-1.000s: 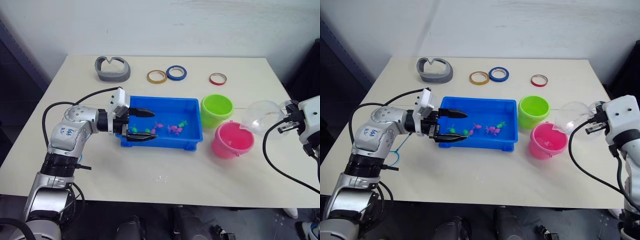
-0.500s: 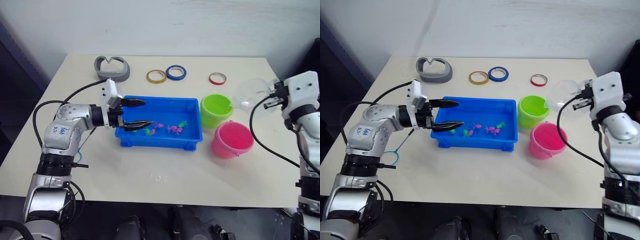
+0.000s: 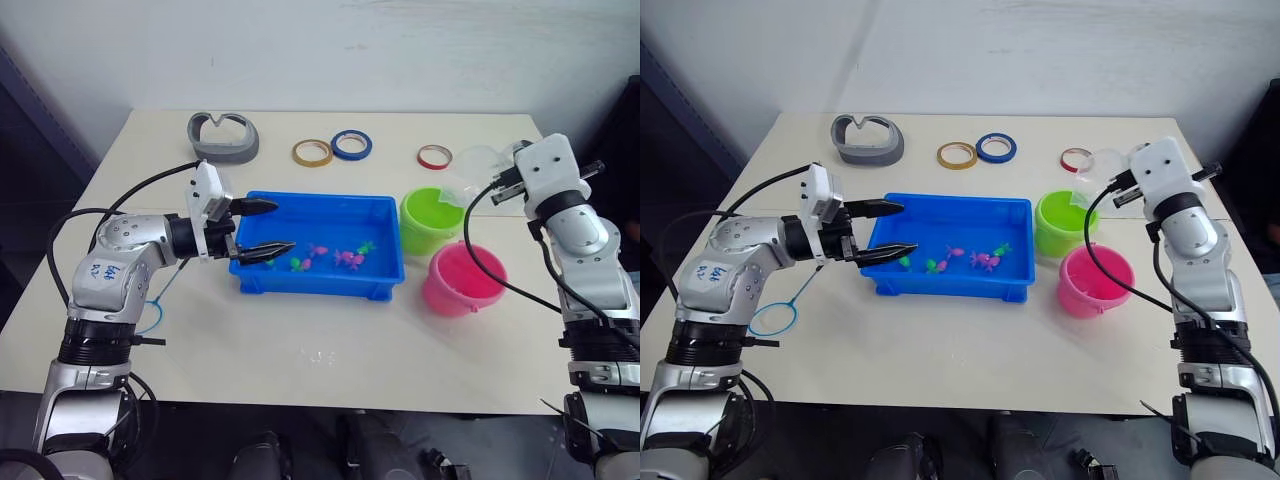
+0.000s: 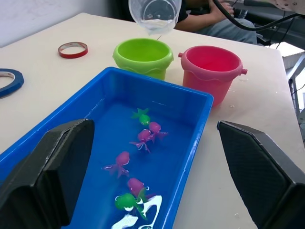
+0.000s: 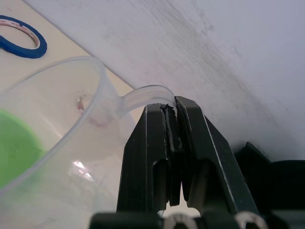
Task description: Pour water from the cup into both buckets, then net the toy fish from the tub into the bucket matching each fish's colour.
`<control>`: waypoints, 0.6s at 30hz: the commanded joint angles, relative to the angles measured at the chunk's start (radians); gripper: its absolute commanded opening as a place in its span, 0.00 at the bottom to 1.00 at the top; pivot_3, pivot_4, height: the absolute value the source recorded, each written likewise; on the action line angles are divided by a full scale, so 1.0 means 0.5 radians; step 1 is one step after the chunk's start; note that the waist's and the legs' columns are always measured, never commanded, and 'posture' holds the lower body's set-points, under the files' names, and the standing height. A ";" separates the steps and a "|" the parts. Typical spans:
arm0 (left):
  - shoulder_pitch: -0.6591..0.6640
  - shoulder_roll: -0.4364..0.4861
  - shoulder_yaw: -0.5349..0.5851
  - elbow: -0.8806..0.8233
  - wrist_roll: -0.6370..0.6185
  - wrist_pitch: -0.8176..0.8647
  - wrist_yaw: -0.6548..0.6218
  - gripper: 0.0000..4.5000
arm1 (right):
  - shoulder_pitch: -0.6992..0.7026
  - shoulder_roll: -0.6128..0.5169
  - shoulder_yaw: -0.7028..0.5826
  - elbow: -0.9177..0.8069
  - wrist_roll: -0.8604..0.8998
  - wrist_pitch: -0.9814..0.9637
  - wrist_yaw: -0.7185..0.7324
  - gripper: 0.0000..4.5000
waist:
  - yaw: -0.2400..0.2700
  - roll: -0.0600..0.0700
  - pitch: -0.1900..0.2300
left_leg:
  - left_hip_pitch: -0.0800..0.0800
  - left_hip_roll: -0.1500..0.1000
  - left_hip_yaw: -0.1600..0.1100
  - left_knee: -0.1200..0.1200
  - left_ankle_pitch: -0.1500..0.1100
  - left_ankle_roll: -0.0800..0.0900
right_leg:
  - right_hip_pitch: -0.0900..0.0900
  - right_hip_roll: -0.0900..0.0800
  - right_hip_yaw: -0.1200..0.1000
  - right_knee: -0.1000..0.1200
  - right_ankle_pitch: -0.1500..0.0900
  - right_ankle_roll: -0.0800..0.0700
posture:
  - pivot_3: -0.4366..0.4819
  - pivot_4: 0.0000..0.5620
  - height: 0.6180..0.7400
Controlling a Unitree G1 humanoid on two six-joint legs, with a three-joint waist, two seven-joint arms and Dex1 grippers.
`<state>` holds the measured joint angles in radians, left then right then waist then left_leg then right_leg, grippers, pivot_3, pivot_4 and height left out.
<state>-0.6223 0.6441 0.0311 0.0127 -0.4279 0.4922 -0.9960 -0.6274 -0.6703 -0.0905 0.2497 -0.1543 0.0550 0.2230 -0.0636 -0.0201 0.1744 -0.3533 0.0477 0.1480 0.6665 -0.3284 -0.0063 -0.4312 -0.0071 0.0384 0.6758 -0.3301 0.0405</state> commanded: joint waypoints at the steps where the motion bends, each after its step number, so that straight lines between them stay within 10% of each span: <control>1: -0.004 0.027 0.063 -0.079 -0.033 0.000 0.015 1.00 | -0.075 -0.034 0.037 -0.051 -0.119 -0.134 -0.064 0.02 | -0.002 0.000 0.000 | 0.000 0.000 0.000 0.000 0.000 0.000 | 0.000 0.000 0.000 0.000 0.000 0.000 | 0.48 0.27 0.98; 18: 0.012 0.015 0.033 -0.088 -0.023 0.004 0.022 1.00 | -0.133 -0.155 0.257 0.038 -0.626 -0.378 -0.239 0.02 | -0.045 0.000 0.000 | 0.000 0.000 0.000 0.000 0.000 -0.001 | -0.001 0.000 0.000 0.003 0.000 0.000 | 0.48 0.27 0.98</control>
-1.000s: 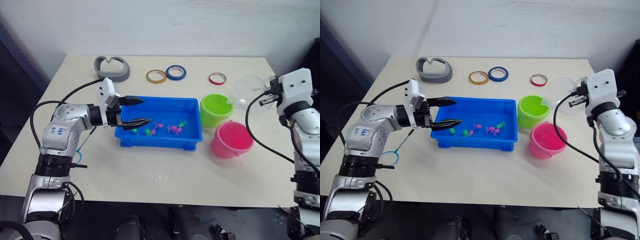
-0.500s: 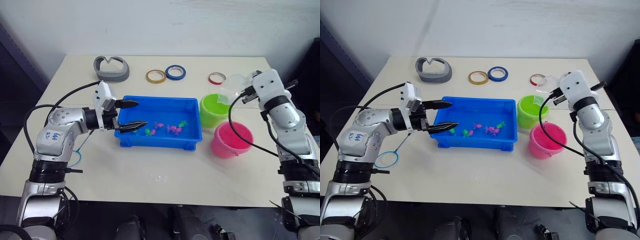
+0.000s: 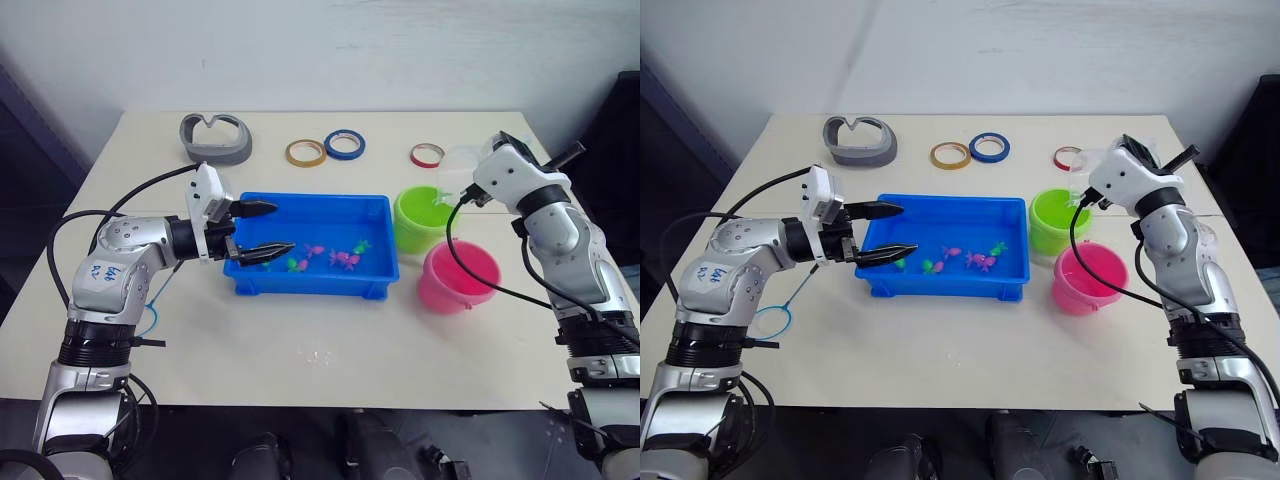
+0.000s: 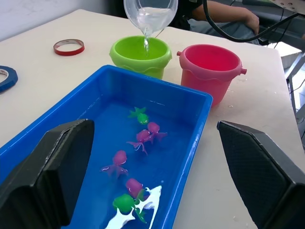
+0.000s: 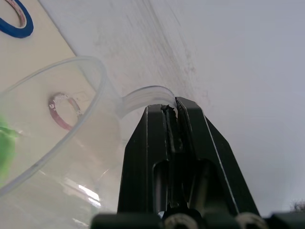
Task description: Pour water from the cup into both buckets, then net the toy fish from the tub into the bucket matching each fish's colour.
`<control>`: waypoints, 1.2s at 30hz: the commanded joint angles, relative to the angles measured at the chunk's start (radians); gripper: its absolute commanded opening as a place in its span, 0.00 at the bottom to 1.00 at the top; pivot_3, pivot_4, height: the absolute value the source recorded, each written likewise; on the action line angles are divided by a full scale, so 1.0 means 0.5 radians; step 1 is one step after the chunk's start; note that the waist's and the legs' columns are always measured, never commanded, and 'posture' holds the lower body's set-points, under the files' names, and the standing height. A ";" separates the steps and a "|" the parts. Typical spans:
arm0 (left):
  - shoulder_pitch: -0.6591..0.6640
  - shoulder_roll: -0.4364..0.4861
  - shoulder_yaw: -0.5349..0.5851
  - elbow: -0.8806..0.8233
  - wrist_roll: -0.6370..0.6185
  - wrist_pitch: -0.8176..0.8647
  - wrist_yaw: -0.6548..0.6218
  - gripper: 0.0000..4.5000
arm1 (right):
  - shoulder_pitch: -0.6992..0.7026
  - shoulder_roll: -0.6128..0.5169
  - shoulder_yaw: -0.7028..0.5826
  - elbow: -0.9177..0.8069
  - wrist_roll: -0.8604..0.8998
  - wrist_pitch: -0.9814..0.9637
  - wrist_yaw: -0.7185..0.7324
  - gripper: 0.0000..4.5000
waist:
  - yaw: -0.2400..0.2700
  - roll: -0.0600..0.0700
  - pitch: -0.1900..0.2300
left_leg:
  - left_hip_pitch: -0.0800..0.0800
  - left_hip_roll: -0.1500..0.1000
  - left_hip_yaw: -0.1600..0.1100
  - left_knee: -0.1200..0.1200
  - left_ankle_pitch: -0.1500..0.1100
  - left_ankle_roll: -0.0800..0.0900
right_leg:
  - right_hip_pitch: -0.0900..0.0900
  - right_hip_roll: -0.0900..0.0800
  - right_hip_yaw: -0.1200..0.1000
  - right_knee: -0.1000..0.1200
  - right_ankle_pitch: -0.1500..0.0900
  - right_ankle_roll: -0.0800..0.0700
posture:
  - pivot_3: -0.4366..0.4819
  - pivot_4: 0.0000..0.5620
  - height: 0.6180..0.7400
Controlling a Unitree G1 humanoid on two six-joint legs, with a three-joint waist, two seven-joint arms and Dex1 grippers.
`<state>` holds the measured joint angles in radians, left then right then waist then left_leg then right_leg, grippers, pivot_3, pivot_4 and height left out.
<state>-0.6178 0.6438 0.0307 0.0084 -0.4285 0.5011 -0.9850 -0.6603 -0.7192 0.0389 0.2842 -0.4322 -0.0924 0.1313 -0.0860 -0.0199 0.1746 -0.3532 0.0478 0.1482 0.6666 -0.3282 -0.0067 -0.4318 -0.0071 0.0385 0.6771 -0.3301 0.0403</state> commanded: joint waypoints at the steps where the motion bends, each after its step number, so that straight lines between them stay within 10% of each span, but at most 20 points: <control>1: 0.003 0.017 0.034 -0.081 -0.021 -0.014 -0.001 1.00 | -0.068 -0.060 0.017 -0.026 -0.096 -0.102 -0.063 0.02 | 0.000 0.000 0.000 | 0.000 0.000 0.000 0.000 0.000 0.000 | 0.000 0.000 0.000 0.000 0.000 0.000 | 0.48 0.27 0.98; 36: 0.015 0.024 0.027 -0.087 -0.011 -0.018 -0.023 1.00 | -0.098 -0.101 0.179 0.031 -0.591 -0.279 -0.313 0.02 | 0.001 0.000 0.000 | 0.000 0.000 0.001 0.001 0.000 -0.001 | -0.001 0.000 0.000 0.001 0.000 -0.001 | 0.48 0.27 0.98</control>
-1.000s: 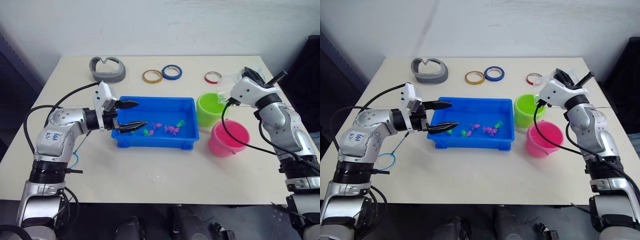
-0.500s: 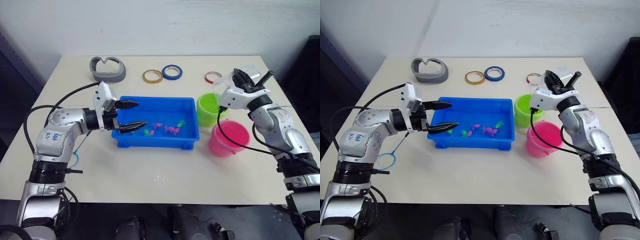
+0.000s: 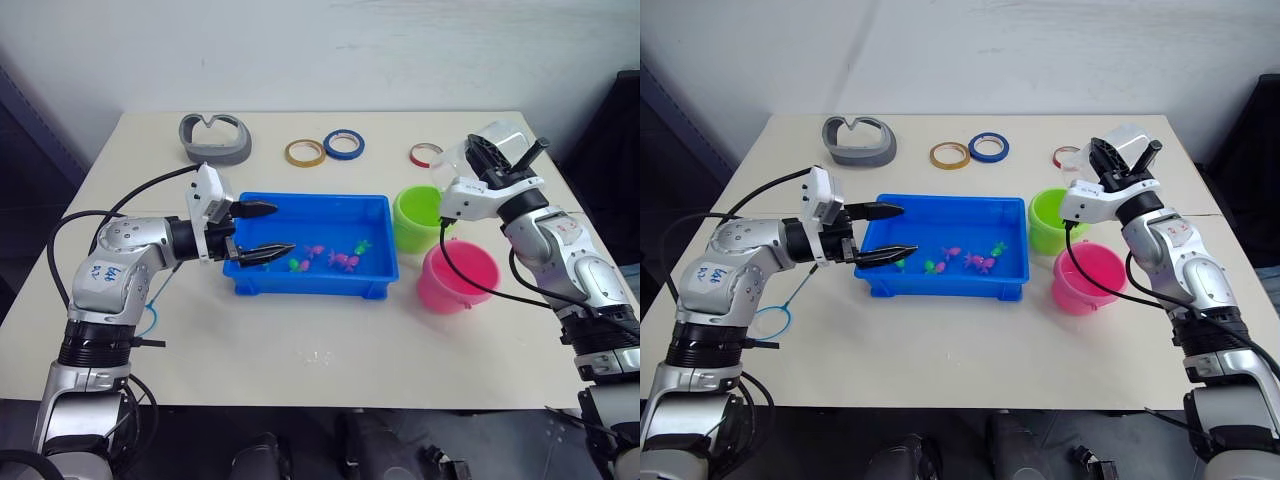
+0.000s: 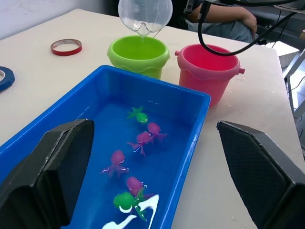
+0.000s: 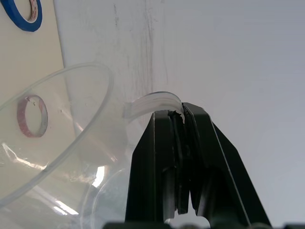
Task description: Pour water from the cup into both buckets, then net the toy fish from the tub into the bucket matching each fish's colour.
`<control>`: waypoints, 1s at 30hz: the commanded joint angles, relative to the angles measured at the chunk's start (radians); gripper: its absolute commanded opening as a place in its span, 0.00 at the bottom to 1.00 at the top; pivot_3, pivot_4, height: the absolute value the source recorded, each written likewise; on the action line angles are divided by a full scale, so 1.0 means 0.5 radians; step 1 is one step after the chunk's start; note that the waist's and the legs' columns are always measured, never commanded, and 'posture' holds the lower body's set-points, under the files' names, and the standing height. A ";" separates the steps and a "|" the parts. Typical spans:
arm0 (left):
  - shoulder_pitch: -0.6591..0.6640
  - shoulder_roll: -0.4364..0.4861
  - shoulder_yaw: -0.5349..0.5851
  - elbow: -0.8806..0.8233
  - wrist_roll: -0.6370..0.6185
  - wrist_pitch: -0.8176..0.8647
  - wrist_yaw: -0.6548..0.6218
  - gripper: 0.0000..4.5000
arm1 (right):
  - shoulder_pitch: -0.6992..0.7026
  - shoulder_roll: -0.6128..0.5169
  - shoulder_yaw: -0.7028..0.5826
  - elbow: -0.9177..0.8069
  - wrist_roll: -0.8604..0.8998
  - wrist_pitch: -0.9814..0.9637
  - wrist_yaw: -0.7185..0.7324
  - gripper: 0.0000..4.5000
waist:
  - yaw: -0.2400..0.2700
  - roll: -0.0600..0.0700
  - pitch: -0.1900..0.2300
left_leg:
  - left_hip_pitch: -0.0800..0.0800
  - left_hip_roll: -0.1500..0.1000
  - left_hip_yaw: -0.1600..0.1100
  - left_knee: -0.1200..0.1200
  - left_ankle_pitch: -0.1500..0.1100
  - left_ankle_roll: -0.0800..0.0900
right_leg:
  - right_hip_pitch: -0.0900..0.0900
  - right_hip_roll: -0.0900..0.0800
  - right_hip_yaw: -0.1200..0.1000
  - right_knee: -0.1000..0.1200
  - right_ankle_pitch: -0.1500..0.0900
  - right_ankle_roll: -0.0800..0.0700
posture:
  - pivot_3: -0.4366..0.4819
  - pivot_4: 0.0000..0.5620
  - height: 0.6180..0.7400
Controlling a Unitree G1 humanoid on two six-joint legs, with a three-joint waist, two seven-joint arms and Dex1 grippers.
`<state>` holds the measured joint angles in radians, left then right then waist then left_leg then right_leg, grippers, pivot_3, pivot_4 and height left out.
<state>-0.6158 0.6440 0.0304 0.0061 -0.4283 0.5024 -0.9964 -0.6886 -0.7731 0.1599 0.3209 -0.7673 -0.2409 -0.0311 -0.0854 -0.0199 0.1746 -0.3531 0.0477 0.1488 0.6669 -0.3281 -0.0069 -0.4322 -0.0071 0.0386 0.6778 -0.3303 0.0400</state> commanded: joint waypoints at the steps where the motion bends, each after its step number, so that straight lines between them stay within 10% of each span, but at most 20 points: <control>1: 0.013 0.023 0.028 -0.085 -0.012 -0.022 -0.001 1.00 | -0.034 0.020 -0.081 -0.047 0.116 0.035 0.030 0.02 | 0.000 0.000 0.000 | 0.000 0.000 0.000 0.000 0.000 0.000 | 0.000 0.000 0.000 0.000 0.000 0.000 | 0.48 0.27 0.98; 17: -0.007 0.001 0.010 -0.033 0.000 -0.082 -0.021 1.00 | 0.034 0.207 -0.813 -0.131 1.283 0.589 0.466 0.02 | 0.001 0.000 0.000 | 0.000 0.001 0.000 0.001 0.000 0.000 | 0.001 0.000 0.000 0.002 0.000 0.000 | 0.48 0.27 0.98; 30: -0.030 -0.063 -0.047 0.057 0.011 -0.151 -0.067 1.00 | 0.747 0.392 -1.671 -1.019 2.233 1.658 0.553 0.02 | 0.014 0.000 0.000 | 0.001 0.001 -0.002 0.000 0.000 0.000 | 0.003 0.001 0.000 0.001 0.000 0.000 | 0.48 0.27 0.98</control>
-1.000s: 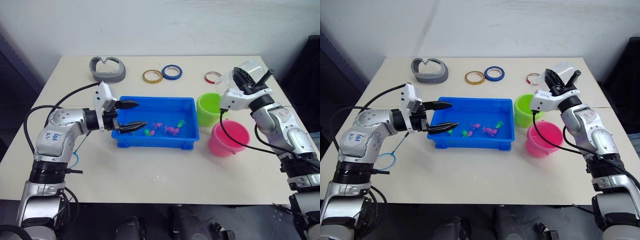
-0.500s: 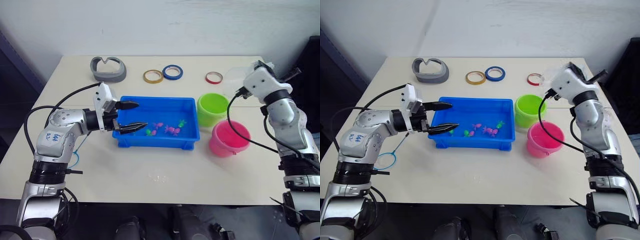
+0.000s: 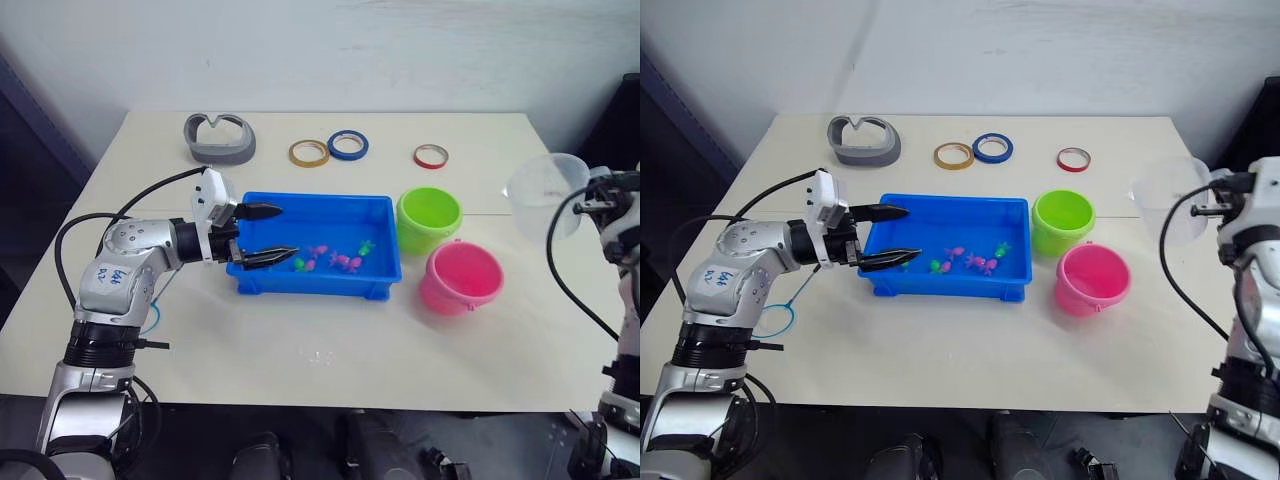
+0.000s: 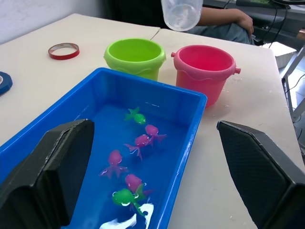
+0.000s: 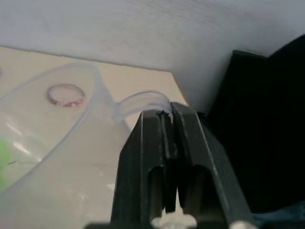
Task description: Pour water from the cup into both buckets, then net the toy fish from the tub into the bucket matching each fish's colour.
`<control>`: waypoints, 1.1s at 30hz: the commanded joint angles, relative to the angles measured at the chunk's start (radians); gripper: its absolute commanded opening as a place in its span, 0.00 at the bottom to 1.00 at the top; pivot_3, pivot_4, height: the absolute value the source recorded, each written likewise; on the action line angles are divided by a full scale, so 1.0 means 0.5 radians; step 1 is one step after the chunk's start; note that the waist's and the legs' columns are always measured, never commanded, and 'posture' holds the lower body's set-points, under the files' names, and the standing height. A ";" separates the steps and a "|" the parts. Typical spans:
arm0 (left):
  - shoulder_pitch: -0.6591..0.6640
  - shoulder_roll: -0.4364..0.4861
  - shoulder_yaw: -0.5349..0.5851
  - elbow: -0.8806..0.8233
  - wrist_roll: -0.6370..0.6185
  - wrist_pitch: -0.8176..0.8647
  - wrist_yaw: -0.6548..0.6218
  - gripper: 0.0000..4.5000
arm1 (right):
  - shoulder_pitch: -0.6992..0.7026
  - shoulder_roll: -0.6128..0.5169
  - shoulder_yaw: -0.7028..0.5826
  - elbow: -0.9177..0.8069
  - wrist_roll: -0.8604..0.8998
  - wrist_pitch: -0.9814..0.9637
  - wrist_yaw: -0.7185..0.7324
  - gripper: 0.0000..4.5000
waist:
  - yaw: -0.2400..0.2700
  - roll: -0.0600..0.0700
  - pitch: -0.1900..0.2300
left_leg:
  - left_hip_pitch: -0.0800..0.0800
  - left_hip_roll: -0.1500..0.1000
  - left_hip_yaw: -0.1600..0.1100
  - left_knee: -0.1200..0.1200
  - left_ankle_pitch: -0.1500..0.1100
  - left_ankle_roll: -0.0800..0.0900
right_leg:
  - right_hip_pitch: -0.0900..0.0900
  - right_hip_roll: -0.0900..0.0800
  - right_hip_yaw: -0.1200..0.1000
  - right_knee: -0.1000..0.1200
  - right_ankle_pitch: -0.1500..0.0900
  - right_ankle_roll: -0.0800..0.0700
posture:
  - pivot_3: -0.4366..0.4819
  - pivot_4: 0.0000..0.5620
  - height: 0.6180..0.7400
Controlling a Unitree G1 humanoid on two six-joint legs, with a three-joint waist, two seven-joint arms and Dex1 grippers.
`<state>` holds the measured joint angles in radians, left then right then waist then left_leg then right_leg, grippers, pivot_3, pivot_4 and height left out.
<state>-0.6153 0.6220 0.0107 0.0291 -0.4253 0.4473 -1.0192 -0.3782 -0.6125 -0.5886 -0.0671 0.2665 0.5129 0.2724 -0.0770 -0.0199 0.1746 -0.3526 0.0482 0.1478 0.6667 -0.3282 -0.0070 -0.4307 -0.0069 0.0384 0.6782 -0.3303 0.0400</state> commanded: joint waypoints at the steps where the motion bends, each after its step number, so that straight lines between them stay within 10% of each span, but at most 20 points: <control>1: -0.038 -0.028 -0.014 0.019 0.006 -0.046 -0.024 1.00 | 0.205 0.121 -0.219 -0.301 0.201 0.181 -0.077 0.02 | -0.001 0.000 0.000 | 0.000 -0.001 0.000 -0.001 0.000 0.000 | 0.000 0.000 0.000 0.000 0.000 0.000 | 0.48 0.27 0.98; 24: -0.149 -0.050 -0.053 0.113 0.036 -0.045 -0.098 1.00 | 0.638 0.605 -0.225 -0.185 0.287 -0.169 -0.430 0.02 | -0.011 0.000 0.000 | 0.001 -0.001 0.001 -0.002 0.001 -0.001 | 0.000 0.000 0.001 0.000 0.000 0.000 | 0.48 0.27 0.98; 33: -0.132 -0.050 -0.047 0.098 0.034 -0.040 -0.090 1.00 | 0.754 0.522 -0.175 -0.237 0.232 -0.112 -0.439 0.83 | -0.006 0.000 0.000 | 0.001 -0.002 0.001 -0.002 0.001 -0.001 | 0.000 0.000 0.001 0.000 0.000 0.000 | 0.48 0.27 0.98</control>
<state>-0.6734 0.5883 -0.0264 0.0976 -0.4075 0.4348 -1.0638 -0.0280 -0.3208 -0.6640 -0.1356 0.3883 0.4553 0.0512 -0.0801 -0.0198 0.1746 -0.3521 0.0475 0.1481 0.6657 -0.3278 -0.0075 -0.4306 -0.0069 0.0391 0.6781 -0.3303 0.0401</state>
